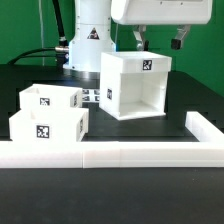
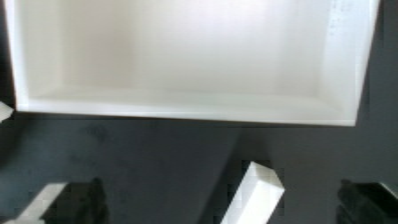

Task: Assemble drawer

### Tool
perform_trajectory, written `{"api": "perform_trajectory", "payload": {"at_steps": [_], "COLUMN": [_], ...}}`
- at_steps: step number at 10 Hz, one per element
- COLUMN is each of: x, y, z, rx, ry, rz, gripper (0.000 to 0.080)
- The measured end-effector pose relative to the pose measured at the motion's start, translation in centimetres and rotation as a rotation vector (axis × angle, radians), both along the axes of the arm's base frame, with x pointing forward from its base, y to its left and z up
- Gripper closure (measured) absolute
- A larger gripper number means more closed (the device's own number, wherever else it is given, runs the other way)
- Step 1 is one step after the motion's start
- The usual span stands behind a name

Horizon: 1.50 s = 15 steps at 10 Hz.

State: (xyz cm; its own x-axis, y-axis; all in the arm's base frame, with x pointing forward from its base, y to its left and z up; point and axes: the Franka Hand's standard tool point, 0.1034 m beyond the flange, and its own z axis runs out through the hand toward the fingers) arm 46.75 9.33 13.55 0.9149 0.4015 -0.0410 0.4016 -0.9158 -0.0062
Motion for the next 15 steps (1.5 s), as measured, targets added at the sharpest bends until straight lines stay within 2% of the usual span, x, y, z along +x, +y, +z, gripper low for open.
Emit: {"api": "perform_trajectory", "payload": {"at_steps": [2,4,7,9,12,13,14,15], "x": [-1.6,-4.4,-7.1,-7.8,-7.9,-7.9,-7.9,-7.9], "y": [0.1,0.5,1.6,2.5,2.3,2.2,2.2,2.2], "z": [-0.3,-0.5,-2.1,-3.3,-3.8,-3.8,-3.8,-3.8], "rx": [0.0,-0.004,0.001,0.008,0.01,0.01,0.01,0.01], "ry": [0.023,0.032,0.012,0.013,0.019,0.019,0.019,0.019], "rz": [-0.029,-0.026,-0.021,-0.033,-0.034,-0.037,-0.037,-0.037], "gripper": [0.015,0.015,0.015,0.015,0.015,0.0262,0.0262,0.0445]}}
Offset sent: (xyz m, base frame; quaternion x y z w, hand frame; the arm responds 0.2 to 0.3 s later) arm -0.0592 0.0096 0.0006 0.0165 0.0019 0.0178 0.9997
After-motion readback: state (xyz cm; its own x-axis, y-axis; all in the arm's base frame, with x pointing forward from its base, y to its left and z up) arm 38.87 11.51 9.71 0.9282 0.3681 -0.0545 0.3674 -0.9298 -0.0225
